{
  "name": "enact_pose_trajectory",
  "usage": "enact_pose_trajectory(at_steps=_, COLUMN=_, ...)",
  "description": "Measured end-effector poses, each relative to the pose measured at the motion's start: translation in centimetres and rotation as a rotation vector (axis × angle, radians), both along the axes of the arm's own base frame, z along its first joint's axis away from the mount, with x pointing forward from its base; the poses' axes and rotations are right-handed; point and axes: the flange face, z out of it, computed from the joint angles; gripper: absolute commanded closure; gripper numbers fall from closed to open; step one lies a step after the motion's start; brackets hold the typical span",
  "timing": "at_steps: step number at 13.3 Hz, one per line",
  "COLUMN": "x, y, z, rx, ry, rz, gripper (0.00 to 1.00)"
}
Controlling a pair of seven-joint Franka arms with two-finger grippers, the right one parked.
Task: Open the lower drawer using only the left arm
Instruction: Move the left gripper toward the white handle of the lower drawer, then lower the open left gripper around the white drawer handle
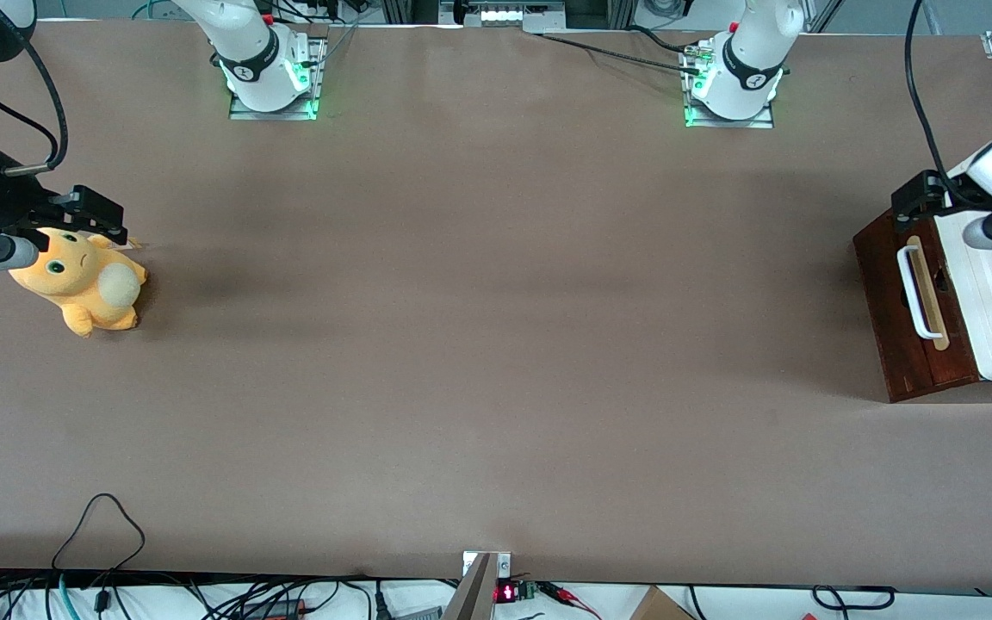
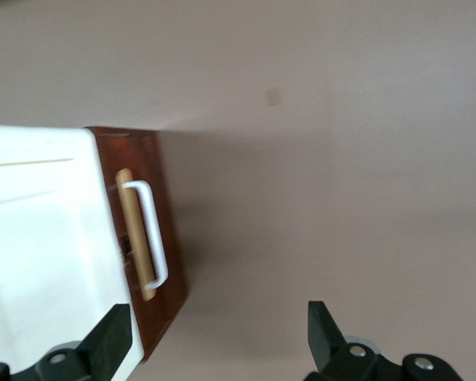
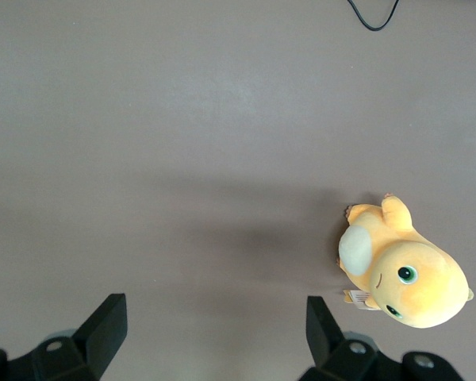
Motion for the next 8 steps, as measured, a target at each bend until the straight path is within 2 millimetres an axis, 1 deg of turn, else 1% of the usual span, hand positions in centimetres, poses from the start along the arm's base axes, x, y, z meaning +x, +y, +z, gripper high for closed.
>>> enact_pose_trajectory(at_steps=1, x=-0.2, y=-1.8, z=-0.2, rx=0.081, ry=0.005, rz=0.003, gripper=0.03)
enact_pose_trajectory(at_steps=2, x=-0.3, y=-3.5, z=-0.9, rx=0.163, ry=0.013, rz=0.011, gripper=0.03)
enact_pose_trajectory(at_steps=3, x=-0.2, y=-5.0, z=-1.9, rx=0.243, ry=0.022, rz=0.025, gripper=0.03)
enact_pose_trajectory(at_steps=4, x=0.0, y=-6.2, z=-3.5, rx=0.326, ry=0.026, rz=0.038, gripper=0.03)
enact_pose_trajectory(at_steps=6, x=0.5, y=-7.9, z=-7.7, rx=0.479, ry=0.023, rz=0.062, gripper=0.03)
enact_pose_trajectory(at_steps=8, x=0.6, y=-8.5, z=-12.2, rx=0.617, ry=0.026, rz=0.101, gripper=0.04)
